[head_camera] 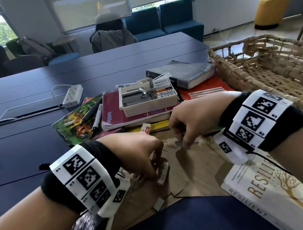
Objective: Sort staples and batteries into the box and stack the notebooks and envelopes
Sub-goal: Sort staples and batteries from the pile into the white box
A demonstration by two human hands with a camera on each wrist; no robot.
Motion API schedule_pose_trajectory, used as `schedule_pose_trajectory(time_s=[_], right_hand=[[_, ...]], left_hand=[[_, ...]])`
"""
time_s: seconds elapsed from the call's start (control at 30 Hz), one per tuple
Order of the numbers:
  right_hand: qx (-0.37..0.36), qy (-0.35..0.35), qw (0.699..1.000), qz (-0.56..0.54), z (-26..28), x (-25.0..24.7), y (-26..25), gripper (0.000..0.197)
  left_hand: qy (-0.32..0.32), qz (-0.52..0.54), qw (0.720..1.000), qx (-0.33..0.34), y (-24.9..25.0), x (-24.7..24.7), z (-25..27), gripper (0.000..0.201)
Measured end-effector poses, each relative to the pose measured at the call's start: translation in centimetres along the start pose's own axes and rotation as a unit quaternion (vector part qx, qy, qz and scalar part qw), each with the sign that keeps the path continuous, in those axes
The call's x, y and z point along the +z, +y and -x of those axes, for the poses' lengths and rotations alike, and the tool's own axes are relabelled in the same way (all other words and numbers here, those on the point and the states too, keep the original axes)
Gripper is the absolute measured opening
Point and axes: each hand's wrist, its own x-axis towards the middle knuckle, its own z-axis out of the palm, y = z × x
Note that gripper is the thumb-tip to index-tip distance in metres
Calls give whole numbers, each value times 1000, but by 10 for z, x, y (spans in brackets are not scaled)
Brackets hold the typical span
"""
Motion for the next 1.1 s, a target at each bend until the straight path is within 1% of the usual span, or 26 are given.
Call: schedule_pose_trajectory(time_s=[0.07,0.13,0.23,0.33,0.4,0.5,0.6,0.7,0.8,0.83,0.87,0.93,1.1], right_hand=[[-10,11,1000,-18,-1,-1,1,12],[-20,30,999,-36,-2,-4,5,10],[-37,54,995,-73,-4,-10,11,9],[-50,79,988,-119,-11,-13,17,9],[-64,97,983,-145,-15,-17,20,10],[-82,114,973,-182,-21,-26,23,16],[-99,147,960,-216,-27,-35,28,18],[-113,212,941,-239,-33,-41,33,18],[-120,298,908,-270,-46,-43,36,17],[-121,324,895,-282,-50,-42,36,16],[-123,347,881,-296,-55,-40,36,16],[-123,381,857,-323,-63,-38,36,16],[-124,408,817,-387,-80,-28,38,20]], left_hand=[[25,37,999,6,-6,-3,1,26],[76,80,994,22,-13,-8,2,20],[158,165,973,39,-23,-19,2,17],[232,267,934,54,-32,-28,-1,18],[278,314,905,66,-37,-33,-4,17],[346,372,858,72,-42,-37,-11,16],[412,397,816,82,-46,-41,-20,16],[479,412,771,84,-51,-44,-29,18],[534,422,728,82,-57,-46,-38,19],[547,424,718,80,-59,-45,-41,19],[557,422,712,78,-61,-45,-44,19],[567,411,710,75,-65,-43,-50,20],[570,395,717,70,-71,-43,-57,22]])
